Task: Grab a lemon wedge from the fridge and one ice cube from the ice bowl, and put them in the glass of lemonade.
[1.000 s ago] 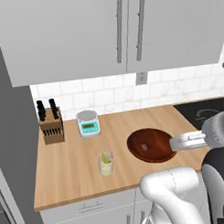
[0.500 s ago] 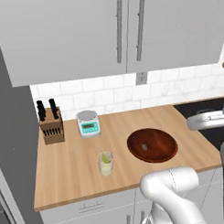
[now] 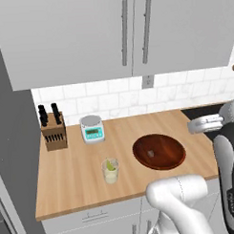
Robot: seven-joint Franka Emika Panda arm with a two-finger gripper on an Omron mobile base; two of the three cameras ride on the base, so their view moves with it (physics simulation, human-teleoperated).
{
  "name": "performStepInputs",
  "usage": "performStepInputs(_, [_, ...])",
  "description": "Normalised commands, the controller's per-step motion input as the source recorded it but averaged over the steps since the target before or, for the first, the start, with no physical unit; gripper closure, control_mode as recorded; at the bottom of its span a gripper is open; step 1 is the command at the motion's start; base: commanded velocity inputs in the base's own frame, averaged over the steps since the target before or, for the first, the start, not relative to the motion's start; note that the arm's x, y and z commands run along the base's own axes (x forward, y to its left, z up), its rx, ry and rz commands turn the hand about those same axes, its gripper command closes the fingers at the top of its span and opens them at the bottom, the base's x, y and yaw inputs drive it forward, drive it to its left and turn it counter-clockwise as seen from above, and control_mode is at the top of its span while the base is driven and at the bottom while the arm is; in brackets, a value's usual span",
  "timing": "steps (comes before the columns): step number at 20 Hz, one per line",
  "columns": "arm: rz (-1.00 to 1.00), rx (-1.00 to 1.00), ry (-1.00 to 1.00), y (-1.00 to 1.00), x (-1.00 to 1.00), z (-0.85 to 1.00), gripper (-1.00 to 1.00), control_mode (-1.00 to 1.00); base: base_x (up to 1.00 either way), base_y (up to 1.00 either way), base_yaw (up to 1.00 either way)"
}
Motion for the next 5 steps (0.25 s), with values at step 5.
performStepInputs(5, [0.00,0.00,-0.10,-0.03,0.20,-0.07,-1.00,-1.00,0.00,0.00,0.00])
